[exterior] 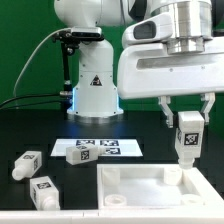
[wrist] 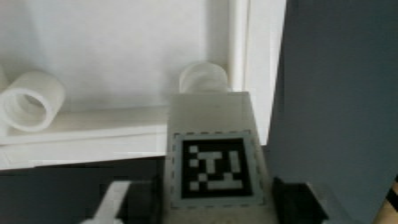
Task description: Assemble square table
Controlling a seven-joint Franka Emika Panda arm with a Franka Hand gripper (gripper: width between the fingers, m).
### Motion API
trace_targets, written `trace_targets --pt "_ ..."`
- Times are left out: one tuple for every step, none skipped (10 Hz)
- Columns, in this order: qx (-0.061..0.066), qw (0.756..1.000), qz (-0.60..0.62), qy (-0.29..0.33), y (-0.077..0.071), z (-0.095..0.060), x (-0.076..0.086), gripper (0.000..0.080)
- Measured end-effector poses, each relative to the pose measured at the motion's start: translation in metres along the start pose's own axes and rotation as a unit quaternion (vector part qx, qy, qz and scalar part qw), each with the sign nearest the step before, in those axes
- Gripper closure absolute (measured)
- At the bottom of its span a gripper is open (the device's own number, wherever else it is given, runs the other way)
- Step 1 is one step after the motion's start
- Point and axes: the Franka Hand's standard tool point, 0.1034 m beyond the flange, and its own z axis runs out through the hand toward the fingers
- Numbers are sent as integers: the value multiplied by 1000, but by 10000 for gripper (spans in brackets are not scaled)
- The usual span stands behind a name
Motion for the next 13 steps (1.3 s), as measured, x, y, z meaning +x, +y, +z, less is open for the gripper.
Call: trace_targets --pt "1 1000 -1 13 0 1 -2 515" --pt "0 1000 -2 10 0 2 -3 515" --pt "0 1000 -7 13 0 3 -2 515" --pt "0 999 -25 24 -3 10 3 515" --pt "-1 998 -56 36 -4 18 10 515" --pt "-2 996 -73 42 -4 22 15 515" --pt "-1 997 -69 41 -4 22 14 515" --pt "-1 997 -69 40 -4 22 13 515" --pt "-1 997 -69 40 -4 23 13 515" --pt "-1 997 -70 40 -4 24 13 515" --pt "-2 997 -71 42 -3 27 11 515" --pt "-2 997 -71 40 -3 32 10 515" --pt "-3 997 -71 40 -3 34 11 515"
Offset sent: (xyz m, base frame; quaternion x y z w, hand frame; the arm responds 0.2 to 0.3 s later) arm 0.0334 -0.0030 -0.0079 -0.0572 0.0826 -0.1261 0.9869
